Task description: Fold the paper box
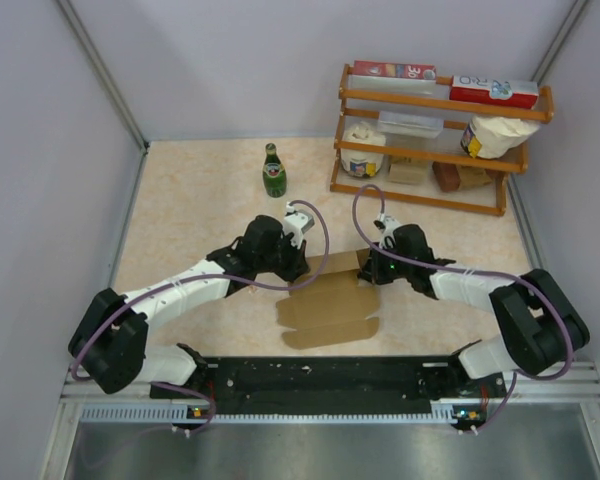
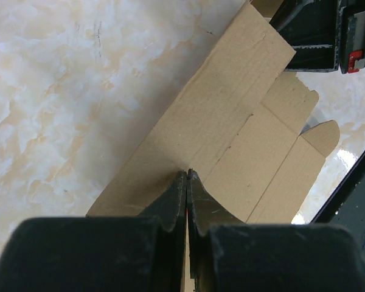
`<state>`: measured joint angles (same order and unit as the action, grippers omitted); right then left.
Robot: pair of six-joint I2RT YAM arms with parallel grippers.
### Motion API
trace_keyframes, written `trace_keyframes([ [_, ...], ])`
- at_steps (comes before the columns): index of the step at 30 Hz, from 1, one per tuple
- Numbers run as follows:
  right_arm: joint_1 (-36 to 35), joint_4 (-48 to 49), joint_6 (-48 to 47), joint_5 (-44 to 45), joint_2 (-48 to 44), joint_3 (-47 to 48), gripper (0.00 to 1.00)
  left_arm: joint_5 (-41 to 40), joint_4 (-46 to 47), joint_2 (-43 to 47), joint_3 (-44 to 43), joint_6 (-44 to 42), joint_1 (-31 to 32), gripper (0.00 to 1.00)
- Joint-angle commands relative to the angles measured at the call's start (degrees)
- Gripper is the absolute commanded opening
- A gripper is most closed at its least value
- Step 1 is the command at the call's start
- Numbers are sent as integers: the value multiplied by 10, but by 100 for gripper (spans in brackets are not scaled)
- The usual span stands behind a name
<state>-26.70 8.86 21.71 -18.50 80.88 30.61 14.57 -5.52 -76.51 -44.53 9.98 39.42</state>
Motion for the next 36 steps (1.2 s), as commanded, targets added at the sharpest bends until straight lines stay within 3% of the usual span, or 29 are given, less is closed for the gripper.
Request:
trace_keyframes([
  [1,7,47,11,-27,17,-6,1,-1,13,0,8,2,0,0],
  [15,7,83,25,-37,67,-8,1,-1,10,3,8,6,0,0],
  [25,7,58,7,-13,96,-6,1,-1,9,6,10,6,0,0],
  [30,7,36,5,14,54,-11,1,-2,9,7,11,5,0,0],
  [36,7,-79,8,114,-55,13,4,-2,8,12,12,7,1,0],
])
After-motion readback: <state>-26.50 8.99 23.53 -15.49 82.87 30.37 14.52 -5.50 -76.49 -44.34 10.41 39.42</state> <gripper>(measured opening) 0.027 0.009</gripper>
